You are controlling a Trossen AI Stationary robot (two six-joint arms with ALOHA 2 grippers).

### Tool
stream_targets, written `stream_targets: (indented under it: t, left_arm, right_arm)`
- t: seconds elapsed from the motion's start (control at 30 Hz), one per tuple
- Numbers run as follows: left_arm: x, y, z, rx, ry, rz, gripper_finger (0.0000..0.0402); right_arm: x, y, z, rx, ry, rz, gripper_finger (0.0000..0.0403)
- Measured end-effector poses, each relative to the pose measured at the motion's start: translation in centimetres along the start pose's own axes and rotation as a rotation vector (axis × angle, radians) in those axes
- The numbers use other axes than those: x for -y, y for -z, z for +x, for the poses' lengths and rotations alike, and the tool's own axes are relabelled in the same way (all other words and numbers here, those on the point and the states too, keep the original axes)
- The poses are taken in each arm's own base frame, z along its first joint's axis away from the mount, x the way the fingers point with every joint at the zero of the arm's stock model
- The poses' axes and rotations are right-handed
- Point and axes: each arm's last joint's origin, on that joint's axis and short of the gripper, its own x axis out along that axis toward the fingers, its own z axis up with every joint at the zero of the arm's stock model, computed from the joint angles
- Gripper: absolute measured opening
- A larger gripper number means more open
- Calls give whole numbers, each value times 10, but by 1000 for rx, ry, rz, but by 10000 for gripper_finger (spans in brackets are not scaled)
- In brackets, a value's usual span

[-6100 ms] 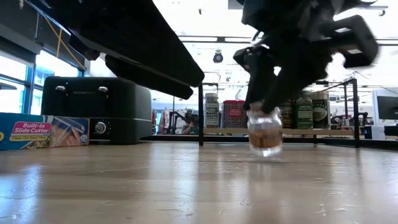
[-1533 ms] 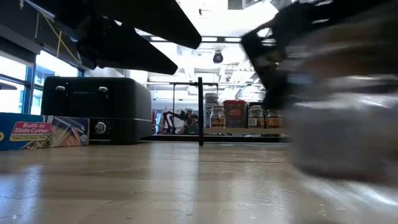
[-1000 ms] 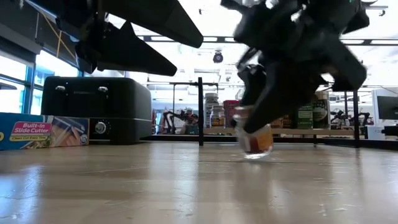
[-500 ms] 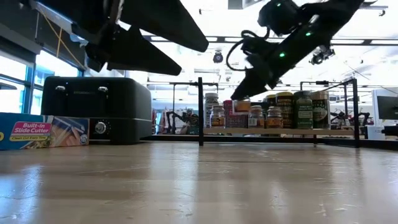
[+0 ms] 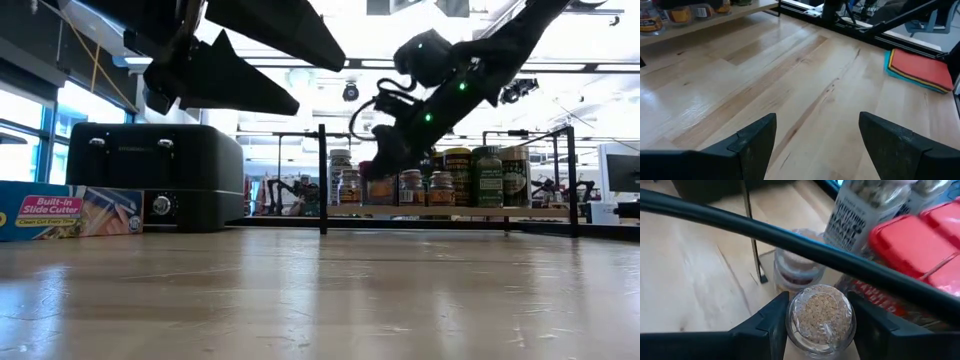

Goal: Shelf spices
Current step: Put the small brown seasoning bottle on the shelf aligned with the other small brown seasoning bottle, then return to Home Position

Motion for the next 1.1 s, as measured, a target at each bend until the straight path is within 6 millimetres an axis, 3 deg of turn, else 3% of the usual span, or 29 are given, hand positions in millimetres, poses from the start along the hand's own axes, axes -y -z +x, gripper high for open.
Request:
stream_targets:
  t: [0.7,1.1]
  left_arm:
    - [0,0,0,1,2,-4,280]
    - [1,-1,0,3,7,-10,280]
  right_arm:
    - [-2,2,9,31,77,-24,188]
    - [-1,1,9,35,79,-45,246]
